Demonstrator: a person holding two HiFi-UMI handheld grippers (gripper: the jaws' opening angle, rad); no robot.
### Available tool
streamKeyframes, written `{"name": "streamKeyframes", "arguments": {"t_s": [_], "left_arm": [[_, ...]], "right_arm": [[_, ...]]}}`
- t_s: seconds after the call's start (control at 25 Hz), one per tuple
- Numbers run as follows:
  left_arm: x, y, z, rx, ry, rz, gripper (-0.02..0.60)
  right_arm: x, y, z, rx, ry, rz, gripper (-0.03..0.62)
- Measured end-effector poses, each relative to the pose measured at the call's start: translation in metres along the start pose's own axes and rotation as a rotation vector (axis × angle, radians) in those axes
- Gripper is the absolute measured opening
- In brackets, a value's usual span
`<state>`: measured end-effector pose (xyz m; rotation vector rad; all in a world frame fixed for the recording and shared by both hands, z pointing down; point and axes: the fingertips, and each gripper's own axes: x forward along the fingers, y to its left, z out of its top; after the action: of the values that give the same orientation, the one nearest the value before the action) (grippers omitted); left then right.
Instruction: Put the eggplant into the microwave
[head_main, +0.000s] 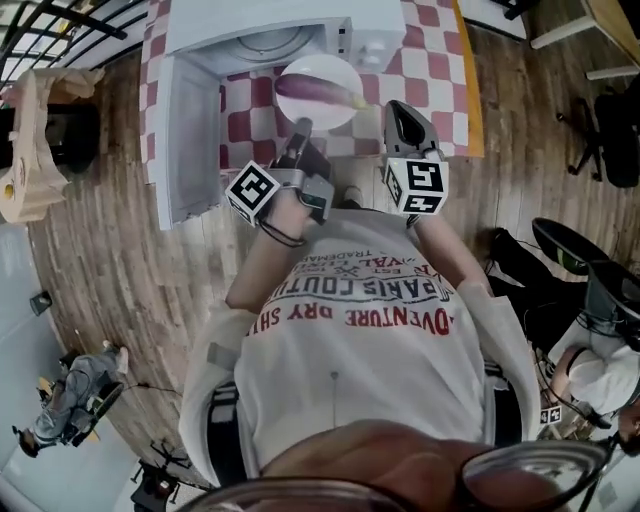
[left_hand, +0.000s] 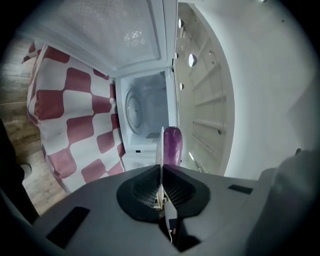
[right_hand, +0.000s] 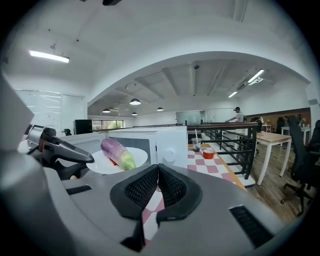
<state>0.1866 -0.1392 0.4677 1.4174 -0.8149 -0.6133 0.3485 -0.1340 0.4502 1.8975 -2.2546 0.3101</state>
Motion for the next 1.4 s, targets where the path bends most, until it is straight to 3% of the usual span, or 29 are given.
{"name": "streamKeyframes", "arguments": {"t_s": [0.24,0.52,0.96,1.4], "left_arm": [[-0.001,0.012,0.02,-0.032,-0.126,0.053,0.034],[0.005,0.026,0.057,0.001,-0.206,0.068,0.034],[0.041,0.055,0.115,-0.074,-0.223,0.099,0.034],[0.087,0.082,0.166,-0.06,-0.252,0.119,0.034]], "right_arm": [[0.036,0.007,-0.005,-0.01,0.037,0.125,0.026],[0.073,0.04,-0.012,-0.025,0.061,0.216,0.026],[0.129,0.066,-0.01,-0.028,0.086,0.23,0.026],[0.175,0.083,-0.011,-0.022,0.102,0.241,0.026]]}}
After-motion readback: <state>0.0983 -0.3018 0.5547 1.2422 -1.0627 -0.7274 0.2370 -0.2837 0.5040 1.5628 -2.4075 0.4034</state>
